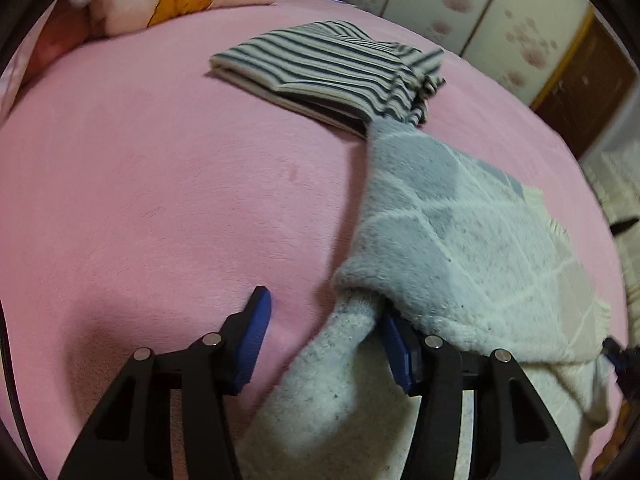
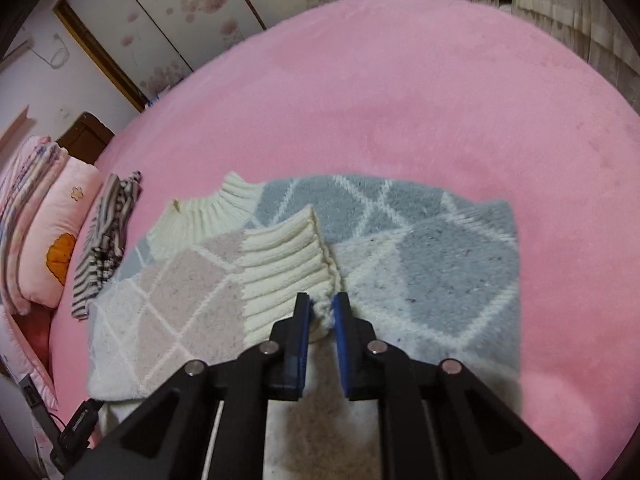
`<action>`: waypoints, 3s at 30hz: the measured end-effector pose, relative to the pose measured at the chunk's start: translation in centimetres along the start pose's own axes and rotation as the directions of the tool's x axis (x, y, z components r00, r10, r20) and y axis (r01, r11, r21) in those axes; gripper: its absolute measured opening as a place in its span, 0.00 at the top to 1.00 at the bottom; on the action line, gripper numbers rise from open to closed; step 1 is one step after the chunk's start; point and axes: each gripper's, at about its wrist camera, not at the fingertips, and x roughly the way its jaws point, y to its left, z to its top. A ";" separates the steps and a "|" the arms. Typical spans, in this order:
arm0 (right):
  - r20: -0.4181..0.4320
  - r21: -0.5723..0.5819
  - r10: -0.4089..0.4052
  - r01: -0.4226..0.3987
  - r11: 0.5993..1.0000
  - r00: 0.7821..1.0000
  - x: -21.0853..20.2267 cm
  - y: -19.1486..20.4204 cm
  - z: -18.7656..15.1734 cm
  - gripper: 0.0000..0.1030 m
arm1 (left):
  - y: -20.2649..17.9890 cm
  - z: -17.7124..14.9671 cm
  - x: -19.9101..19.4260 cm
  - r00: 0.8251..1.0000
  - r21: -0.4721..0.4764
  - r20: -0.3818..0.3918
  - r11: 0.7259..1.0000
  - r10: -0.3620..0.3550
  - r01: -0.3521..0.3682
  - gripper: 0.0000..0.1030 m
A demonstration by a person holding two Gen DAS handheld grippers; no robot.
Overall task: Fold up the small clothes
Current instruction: 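Lay the held sleeve across the sweater body and open the right tool, then move both tools back toward the ribbed hem of the sweater, then grasp the ribbed hem with the left tool while the right tool grasps it too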
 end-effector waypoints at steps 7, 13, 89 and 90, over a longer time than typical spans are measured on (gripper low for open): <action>0.034 0.036 0.021 -0.022 0.999 0.999 -2.5 -0.8 -2.1 0.91 | 1.4 -0.5 -0.6 0.999 -0.121 0.025 0.992 -0.038 0.041 0.54; 0.002 0.066 -0.003 0.003 0.998 1.000 -0.1 -2.4 -3.8 0.91 | 2.2 -1.0 -0.5 0.997 -0.157 0.028 0.985 -0.065 0.069 0.54; 0.276 -0.364 -0.096 0.196 0.911 0.956 -23.7 0.4 -26.8 0.47 | 7.0 -15.2 -19.3 0.962 0.350 -0.027 0.899 -0.271 0.263 0.06; 0.275 -0.369 -0.106 0.207 0.906 0.956 -23.2 -0.1 -27.3 0.47 | 7.5 -15.6 -18.2 0.961 0.339 -0.058 0.900 -0.269 0.272 0.06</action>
